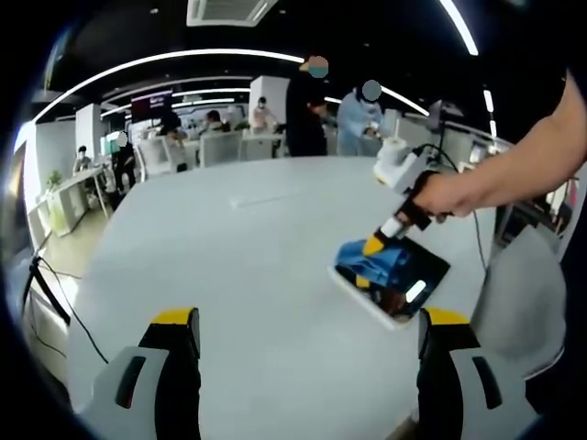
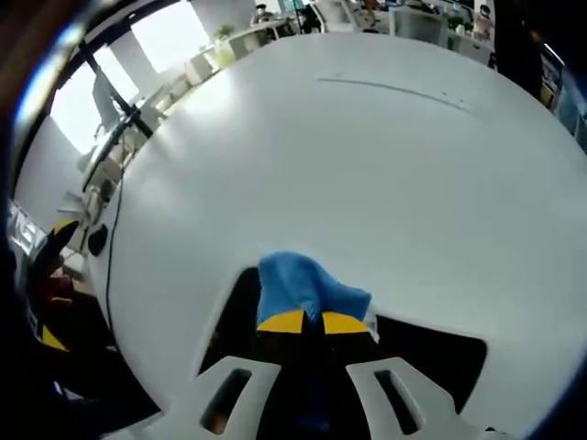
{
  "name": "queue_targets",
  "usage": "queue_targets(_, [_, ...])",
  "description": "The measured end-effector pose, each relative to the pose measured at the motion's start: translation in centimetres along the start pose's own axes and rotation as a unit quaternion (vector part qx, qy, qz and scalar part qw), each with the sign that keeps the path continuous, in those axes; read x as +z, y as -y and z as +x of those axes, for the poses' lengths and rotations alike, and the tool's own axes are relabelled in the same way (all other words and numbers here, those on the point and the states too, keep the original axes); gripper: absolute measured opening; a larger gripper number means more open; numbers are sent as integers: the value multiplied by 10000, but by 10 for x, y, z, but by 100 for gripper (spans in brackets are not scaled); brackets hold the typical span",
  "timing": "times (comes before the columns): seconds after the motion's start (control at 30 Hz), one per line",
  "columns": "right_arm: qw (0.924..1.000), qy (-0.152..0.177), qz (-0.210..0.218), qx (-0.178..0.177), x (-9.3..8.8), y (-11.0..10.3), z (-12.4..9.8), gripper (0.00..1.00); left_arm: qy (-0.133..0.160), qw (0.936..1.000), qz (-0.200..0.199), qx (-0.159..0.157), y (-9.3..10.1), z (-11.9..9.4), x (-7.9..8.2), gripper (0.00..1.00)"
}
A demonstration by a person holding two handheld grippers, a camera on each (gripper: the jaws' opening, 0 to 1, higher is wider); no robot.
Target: Wipe the mirror surface with the cleaning cloth until all visible marks leave the cleaned area.
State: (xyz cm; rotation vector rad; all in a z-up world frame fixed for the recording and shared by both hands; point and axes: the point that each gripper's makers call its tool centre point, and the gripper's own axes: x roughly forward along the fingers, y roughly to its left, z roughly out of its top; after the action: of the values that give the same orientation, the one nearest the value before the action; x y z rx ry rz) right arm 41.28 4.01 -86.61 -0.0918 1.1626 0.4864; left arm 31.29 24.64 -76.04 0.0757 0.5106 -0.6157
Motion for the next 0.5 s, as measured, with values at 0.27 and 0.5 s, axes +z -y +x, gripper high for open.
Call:
queue_targets(0.27, [10000,4,10,5,-6,-3,-2,0,3,10000,0,17,0,-1,1,100])
queue_targets(0.5, [10000,28,36,39,-18,-7,-6,0,25,10000,-6,20,1,-1,2,100])
